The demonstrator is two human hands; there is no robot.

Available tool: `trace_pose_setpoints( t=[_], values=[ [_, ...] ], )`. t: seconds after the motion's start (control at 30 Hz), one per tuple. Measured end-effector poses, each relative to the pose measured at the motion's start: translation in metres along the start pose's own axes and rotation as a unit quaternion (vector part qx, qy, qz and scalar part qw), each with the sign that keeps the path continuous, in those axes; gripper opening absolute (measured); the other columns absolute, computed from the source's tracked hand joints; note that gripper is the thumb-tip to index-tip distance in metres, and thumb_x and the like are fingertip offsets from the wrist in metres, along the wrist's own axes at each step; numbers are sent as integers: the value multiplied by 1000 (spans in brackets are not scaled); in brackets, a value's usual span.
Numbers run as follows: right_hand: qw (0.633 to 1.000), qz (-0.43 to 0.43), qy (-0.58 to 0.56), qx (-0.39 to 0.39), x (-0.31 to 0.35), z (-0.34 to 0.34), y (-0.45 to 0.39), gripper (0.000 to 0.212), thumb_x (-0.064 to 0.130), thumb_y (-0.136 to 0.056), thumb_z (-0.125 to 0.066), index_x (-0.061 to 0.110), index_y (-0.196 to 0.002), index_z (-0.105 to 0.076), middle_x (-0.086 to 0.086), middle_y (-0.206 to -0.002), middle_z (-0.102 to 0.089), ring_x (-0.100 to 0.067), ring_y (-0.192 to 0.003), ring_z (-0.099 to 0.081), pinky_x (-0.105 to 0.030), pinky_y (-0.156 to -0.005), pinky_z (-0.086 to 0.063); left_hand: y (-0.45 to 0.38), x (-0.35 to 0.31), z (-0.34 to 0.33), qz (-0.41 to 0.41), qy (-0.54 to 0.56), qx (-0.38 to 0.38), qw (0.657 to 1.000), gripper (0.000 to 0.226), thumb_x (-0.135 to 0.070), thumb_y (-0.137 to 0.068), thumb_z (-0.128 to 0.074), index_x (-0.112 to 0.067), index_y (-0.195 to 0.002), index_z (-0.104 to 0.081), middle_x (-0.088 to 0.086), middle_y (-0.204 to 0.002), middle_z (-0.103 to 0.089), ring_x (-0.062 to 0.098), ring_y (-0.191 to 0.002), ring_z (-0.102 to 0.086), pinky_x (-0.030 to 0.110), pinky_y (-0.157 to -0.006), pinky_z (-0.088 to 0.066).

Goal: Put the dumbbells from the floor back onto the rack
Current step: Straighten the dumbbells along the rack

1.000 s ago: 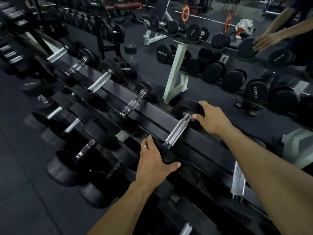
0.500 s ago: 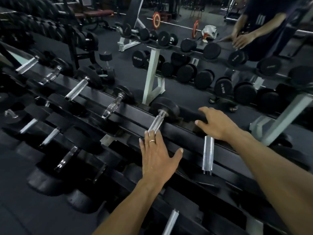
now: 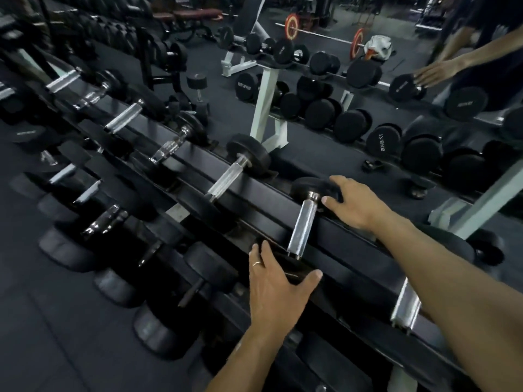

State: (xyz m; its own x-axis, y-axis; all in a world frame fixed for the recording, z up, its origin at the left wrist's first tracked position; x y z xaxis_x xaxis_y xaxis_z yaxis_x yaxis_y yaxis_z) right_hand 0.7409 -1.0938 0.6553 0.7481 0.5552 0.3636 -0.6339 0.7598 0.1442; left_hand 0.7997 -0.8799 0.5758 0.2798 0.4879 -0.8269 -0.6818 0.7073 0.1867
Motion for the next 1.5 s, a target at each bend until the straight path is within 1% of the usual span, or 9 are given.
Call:
trace_pose_setpoints(
  t=[0.17, 0.37, 0.6, 0.8, 0.9, 1.03, 1.17, 1.4, 1.5],
  values=[
    [998, 16, -58, 26, -1, -9, -11, 59, 38, -99, -51, 17, -151, -33, -9, -149, -45, -29, -137, -42, -37, -111, -34, 4, 12, -23, 50, 35, -14, 998, 124, -66, -67, -72, -26, -151, 10, 2, -162, 3, 23, -148, -12, 44, -116, -29],
    [999, 24, -29, -22, -1, -4, -26, 31, 34, -98, -55, 12, -119, -63, -12, -111, -67, -34, -107, -59, -36, -85, -44, -3, 12, -25, 30, 40, -42, 998, 118, -57, -70, -75, -23, -151, 5, 1, -159, -5, 22, -143, -25, 34, -111, -33],
    [998, 0, -35, -42, -15, -6, -14, 33, 34, -98, -54, 9, -119, -61, -13, -108, -67, -31, -95, -59, -33, -76, -41, -13, 13, -15, -7, 0, -29, 1000, 115, -48, -71, -79, -26, -150, 2, -3, -158, -4, 20, -140, -33, 37, -109, -39],
    [997, -28, -28, -64, -23, -7, 1, 40, 35, -100, -51, 7, -127, -55, -18, -112, -65, -36, -102, -60, -38, -81, -44, -24, 17, -11, -33, -34, -1, 999, 115, -49, -69, -80, -31, -149, 0, -8, -156, -4, 20, -139, -33, 37, -108, -41],
    [997, -28, -26, -60, -23, -7, 1, 33, 34, -100, -51, 6, -115, -57, -15, -101, -65, -26, -82, -52, -34, -72, -40, -25, 19, -13, -35, -35, -3, 999, 116, -49, -67, -82, -31, -149, 0, -7, -157, -3, 21, -141, -30, 40, -110, -40],
    [998, -21, -8, -50, -20, -6, -1, 25, 32, -99, -52, 7, -95, -54, -8, -82, -58, -28, -76, -55, -36, -68, -42, -25, 19, -13, -37, -35, -7, 999, 117, -51, -66, -82, -34, -147, 0, -6, -158, -2, 24, -141, -31, 45, -109, -41],
    [999, -13, 12, -44, -17, -4, -1, 25, 31, -100, -52, 7, -92, -51, -5, -75, -53, -18, -63, -48, -34, -62, -39, -22, 16, -13, -41, -40, -14, 998, 116, -52, -67, -81, -32, -147, 0, -4, -158, -3, 25, -139, -34, 46, -107, -43],
    [998, -36, 30, -52, -14, -4, 4, 23, 30, -100, -51, 7, -104, -51, -14, -92, -60, -25, -73, -49, -37, -69, -40, -23, 14, -12, -48, -57, -7, 997, 119, -51, -66, -82, -25, -149, 0, 5, -158, -6, 28, -140, -33, 44, -108, -41],
    [997, -31, 55, -45, -12, 1, 16, 37, 34, -98, -53, 9, -125, -47, -15, -108, -63, -33, -91, -58, -37, -72, -41, -17, 11, -8, -51, -66, -7, 996, 120, -54, -72, -77, -21, -152, 7, 7, -161, 7, 27, -149, -8, 45, -118, -27]
  ],
)
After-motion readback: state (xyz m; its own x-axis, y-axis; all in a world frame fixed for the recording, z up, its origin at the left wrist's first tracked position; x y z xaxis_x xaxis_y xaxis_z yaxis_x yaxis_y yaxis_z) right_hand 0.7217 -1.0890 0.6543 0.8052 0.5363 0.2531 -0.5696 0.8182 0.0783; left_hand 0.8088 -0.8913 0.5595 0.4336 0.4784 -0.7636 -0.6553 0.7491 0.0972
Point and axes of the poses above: each hand's wrist, its own y-axis away from the middle knuckle, its own z-axis out of the back of the hand, x = y × z, the point moved 10 cm from there along -y, towards the middle knuckle
